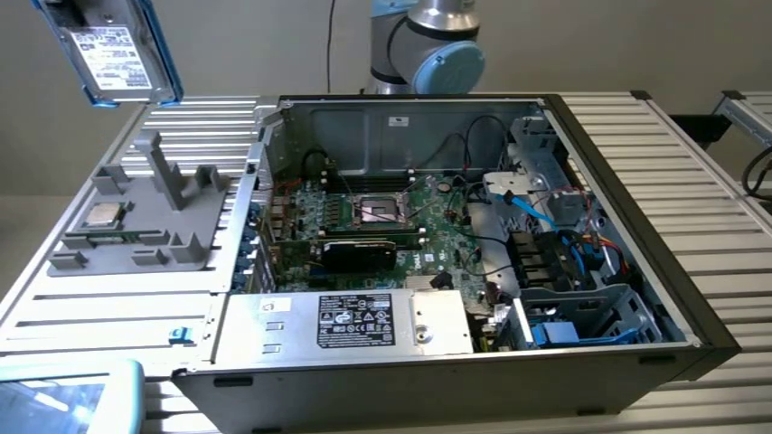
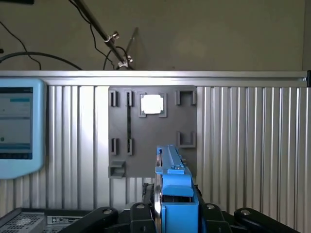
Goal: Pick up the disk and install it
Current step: 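Pick up the disk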
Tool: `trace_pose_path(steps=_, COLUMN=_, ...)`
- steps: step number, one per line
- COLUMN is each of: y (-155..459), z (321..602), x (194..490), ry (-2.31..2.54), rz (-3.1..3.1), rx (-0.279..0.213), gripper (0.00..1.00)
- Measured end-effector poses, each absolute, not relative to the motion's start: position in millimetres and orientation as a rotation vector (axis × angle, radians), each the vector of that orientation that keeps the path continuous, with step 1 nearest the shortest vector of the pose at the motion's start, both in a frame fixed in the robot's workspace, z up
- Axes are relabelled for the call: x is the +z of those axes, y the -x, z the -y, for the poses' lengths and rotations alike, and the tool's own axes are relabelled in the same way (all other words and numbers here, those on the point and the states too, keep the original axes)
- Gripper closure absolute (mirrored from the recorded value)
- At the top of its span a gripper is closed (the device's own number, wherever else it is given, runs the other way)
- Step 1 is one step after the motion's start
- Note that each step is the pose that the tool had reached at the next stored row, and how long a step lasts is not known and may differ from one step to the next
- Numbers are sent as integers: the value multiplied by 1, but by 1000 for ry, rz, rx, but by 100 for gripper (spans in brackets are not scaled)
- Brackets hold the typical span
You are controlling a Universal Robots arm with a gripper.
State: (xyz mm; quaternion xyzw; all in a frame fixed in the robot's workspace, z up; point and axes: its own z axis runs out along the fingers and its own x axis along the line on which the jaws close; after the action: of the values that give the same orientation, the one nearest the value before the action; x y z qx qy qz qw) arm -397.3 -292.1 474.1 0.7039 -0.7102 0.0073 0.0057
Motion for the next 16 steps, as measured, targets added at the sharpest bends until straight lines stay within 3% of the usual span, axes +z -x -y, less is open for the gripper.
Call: trace_pose_path(steps=16, y=355, z=325, x=494, ry=-2204, rz=2223, rx=22, gripper=63)
